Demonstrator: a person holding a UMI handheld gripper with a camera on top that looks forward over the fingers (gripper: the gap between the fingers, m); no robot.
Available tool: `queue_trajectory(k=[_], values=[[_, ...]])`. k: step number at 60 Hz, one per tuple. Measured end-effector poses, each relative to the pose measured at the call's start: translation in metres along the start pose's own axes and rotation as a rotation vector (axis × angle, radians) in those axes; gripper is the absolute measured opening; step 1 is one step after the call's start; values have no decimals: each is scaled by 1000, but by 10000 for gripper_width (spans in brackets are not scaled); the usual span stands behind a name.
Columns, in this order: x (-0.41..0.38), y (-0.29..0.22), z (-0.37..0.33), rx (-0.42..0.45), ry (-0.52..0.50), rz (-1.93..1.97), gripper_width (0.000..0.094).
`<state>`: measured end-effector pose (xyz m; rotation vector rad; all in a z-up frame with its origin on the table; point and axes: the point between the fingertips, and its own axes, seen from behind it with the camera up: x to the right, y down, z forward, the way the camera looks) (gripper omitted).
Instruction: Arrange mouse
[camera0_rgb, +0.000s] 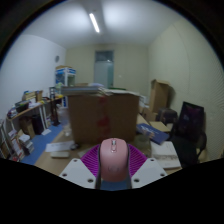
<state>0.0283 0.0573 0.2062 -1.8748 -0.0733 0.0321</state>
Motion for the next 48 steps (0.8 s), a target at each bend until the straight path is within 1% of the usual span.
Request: queue_trajectory(k=[4,8,11,13,17,21,23,24,25,26,27,31,33,35,36,39,41,43,48], values=[[47,38,24,-54,40,28,341],[63,77,38,-122,56,16,341],[67,108,49,-177,45,14,341],[68,130,56,-213,20,21,343],[62,163,65,-263,-20,40,339],[62,191,69,-313,-30,41,340],[63,210,69,-361,-35,33,354],[63,214,69,-362,-40,27,367],[62,206,74,-322,-43,22,357],[63,211,72,-337,-47,27,351],[62,210,70,-325,-47,38,355],[61,208,71,-327,-54,66,443],[60,208,71,-346,-54,63,482],[59,211,70,-382,-59,52,547],[57,211,70,-401,-66,48,626],[50,209,67,-442,-82,60,758],[50,207,65,-460,-69,75,850],[50,203,63,-466,-50,85,826],[53,181,48,-436,-1,87,836]])
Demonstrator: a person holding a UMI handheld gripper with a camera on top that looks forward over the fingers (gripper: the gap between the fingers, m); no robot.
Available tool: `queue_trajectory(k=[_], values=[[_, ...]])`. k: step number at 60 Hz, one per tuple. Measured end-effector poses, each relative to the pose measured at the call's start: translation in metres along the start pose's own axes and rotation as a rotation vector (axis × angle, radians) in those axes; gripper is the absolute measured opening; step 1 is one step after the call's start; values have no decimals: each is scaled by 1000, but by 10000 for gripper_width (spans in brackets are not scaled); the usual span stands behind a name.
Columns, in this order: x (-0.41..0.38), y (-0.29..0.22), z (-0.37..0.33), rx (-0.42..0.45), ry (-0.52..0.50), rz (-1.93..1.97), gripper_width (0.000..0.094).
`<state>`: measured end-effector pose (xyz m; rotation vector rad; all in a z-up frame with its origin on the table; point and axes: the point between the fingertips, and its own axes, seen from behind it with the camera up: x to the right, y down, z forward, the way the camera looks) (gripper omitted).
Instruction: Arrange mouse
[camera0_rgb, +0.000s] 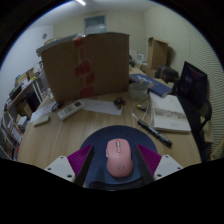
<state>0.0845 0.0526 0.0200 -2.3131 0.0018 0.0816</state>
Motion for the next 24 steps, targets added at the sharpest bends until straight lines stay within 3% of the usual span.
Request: queue_trajectory(k=[8,14,24], values=[[-15,-18,-68,37,75,37,832],[-48,-31,-127,92,97,44,833],[-125,-21,-200,101,103,78,831]])
